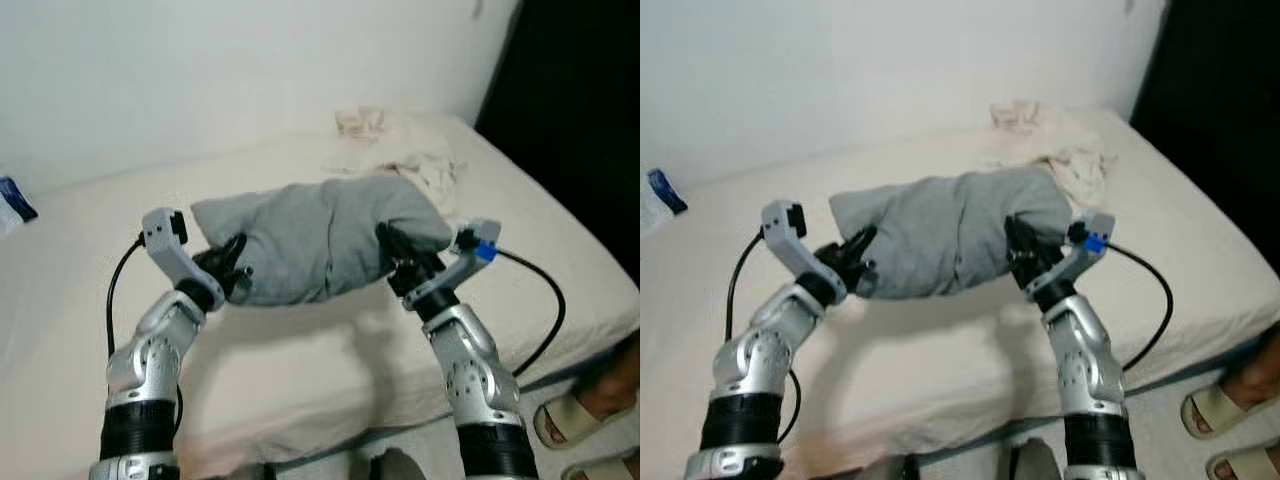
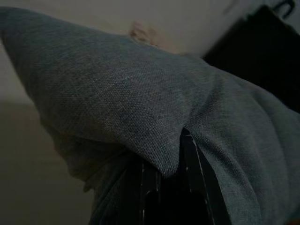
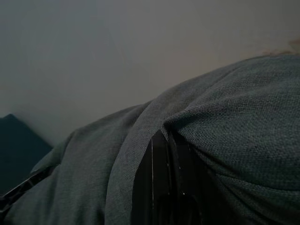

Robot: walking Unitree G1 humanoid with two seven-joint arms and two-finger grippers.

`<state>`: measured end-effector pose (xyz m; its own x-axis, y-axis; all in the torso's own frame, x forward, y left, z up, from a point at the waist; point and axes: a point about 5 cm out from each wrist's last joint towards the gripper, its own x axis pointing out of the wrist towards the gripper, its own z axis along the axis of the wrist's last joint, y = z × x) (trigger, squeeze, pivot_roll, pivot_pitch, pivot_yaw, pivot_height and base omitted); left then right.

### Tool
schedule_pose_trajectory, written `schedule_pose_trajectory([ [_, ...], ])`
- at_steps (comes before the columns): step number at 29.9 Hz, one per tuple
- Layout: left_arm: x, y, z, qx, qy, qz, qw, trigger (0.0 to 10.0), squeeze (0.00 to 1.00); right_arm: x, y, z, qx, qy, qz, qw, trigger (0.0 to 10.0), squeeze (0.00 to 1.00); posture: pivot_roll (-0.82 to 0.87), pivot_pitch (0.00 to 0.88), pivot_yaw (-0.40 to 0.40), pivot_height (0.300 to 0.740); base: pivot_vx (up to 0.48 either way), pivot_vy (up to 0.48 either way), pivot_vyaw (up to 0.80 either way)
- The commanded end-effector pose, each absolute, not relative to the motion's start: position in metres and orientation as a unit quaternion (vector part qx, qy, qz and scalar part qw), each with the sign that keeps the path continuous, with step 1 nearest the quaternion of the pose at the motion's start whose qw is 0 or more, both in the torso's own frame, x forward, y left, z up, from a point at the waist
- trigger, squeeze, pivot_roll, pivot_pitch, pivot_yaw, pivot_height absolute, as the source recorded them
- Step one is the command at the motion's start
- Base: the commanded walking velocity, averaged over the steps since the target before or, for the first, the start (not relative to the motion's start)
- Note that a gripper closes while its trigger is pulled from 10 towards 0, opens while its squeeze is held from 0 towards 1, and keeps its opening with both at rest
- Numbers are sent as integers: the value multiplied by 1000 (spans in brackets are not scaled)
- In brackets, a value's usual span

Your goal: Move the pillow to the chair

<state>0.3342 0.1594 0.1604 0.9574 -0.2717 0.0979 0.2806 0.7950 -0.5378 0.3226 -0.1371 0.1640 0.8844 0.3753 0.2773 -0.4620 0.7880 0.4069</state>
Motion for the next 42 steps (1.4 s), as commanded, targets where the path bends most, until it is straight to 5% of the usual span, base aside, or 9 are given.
schedule_pose_trajectory([
  [1, 338, 148, 167, -268, -22, -163, 949, 10000, 0, 321, -112, 163, 224, -76, 274, 932, 0, 0, -67, 110, 52, 726, 0, 0, 0],
  [9, 338, 138, 161, -241, -20, -167, 956, 10000, 0, 320, -110, 158, 211, -67, 275, 936, 0, 0, -72, 99, 47, 740, 0, 0, 0],
  [11, 338, 136, 157, -230, -16, -163, 959, 10000, 0, 320, -110, 156, 202, -60, 271, 939, 706, 0, -71, 97, 46, 740, 0, 0, 0],
  [12, 338, 136, 155, -226, -13, -160, 961, 10000, 0, 321, -110, 154, 199, -57, 269, 940, 7765, 0, -71, 97, 46, 740, 0, 0, 0],
  [13, 338, 136, 153, -225, -11, -158, 961, 10000, 0, 322, -111, 153, 195, -54, 265, 943, 10000, 0, -71, 97, 46, 740, 0, 0, 0],
  [33, 336, 125, 134, -221, 7, -148, 964, 10000, 0, 330, -127, 142, 181, -36, 217, 959, 10000, 0, -66, 80, 34, 740, 0, 0, 0],
  [42, 336, 120, 132, -216, 5, -151, 965, 10000, 0, 330, -126, 142, 172, -37, 233, 956, 10000, 0, -63, 75, 27, 740, 0, 0, 744],
])
